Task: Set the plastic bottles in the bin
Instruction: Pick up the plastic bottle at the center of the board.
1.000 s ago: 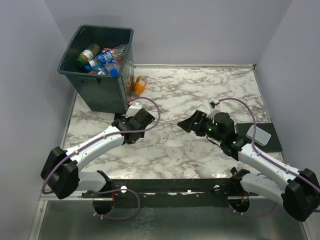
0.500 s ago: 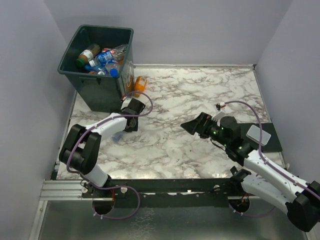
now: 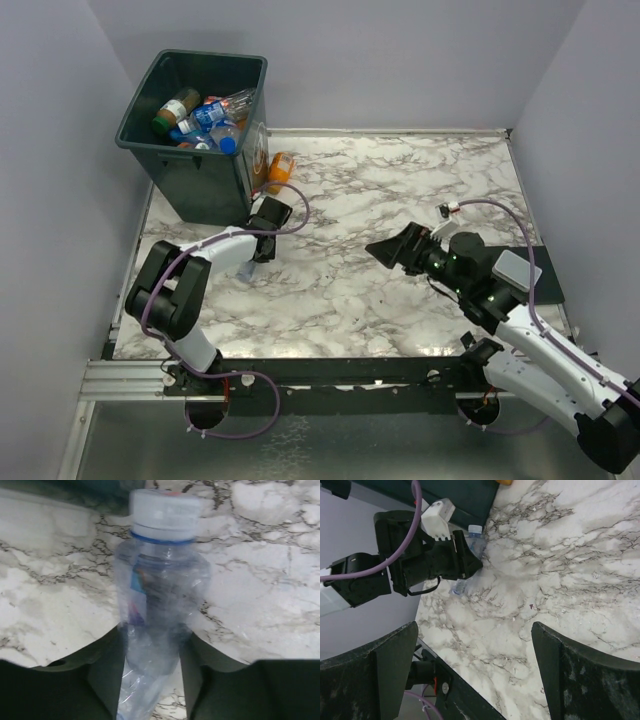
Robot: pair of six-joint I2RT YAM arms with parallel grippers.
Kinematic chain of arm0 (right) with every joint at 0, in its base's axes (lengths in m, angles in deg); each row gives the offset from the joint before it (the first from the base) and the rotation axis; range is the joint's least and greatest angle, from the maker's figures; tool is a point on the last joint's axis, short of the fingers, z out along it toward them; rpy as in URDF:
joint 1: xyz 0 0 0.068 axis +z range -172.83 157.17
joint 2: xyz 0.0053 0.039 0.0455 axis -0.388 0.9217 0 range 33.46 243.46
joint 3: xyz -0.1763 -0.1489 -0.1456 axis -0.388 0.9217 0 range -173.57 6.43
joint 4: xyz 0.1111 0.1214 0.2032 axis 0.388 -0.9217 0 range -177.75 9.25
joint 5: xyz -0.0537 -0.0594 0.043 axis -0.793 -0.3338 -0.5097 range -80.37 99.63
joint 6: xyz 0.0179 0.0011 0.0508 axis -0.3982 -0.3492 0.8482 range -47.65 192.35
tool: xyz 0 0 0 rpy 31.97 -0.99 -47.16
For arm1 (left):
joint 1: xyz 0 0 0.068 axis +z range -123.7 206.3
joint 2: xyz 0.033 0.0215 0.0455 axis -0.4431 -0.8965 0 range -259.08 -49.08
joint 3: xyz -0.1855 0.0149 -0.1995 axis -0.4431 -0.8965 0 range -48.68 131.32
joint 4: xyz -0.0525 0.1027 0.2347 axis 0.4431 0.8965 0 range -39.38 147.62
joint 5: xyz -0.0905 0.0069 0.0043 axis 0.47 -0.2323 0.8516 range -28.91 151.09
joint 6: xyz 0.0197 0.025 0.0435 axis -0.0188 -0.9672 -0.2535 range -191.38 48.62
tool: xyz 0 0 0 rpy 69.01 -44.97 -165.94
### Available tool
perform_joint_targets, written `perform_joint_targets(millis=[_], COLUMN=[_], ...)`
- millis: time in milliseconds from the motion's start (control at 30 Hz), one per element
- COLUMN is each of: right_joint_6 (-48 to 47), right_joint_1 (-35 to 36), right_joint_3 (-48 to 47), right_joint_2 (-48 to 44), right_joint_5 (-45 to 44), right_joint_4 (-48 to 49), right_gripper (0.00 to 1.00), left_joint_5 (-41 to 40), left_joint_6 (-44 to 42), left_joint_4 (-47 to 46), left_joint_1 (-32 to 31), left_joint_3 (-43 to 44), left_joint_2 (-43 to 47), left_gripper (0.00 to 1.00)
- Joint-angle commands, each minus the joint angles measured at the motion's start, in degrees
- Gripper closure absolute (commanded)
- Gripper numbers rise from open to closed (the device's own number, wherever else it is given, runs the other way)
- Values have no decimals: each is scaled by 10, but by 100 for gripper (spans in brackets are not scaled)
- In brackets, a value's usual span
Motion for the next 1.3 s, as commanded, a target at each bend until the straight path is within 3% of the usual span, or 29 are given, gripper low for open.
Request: perform_joint_targets(millis=[0, 333, 467, 600, 800, 1067, 1167, 1267], right_joint_6=[-17, -84, -135, -151, -123, -107, -100, -88], right_joint_1=[1, 0, 1, 1, 1, 1, 1, 1], right_joint_3=[-37, -105, -106, -86, -72, -102, -110, -102], right_joint_2=[-16, -43, -96, -128, -98, -31, -8, -6], right_joint_5=[-5, -26, -14, 55, 190, 174, 195, 204], right_joint_4=[-38, -115, -133, -105, 15, 87, 108, 138], right_gripper=[1, 0, 0, 0, 0, 2, 8, 25], left_joint_5=[80, 131, 195, 245, 284, 299, 287, 278], left_joint_6=[21, 91, 165, 225, 291, 300, 292, 285], left_joint_4=[-6, -38, -140, -302, -506, -584, -598, -604], left_joint_1=[-9, -141, -168, -189, -224, -287, -307, -320], left_joint_3=[-42, -49, -58, -62, -54, 4, 13, 18], left_joint_2=[4, 155, 252, 303, 301, 248, 241, 238], left_gripper=[60, 91, 94, 96, 96, 97, 97, 97])
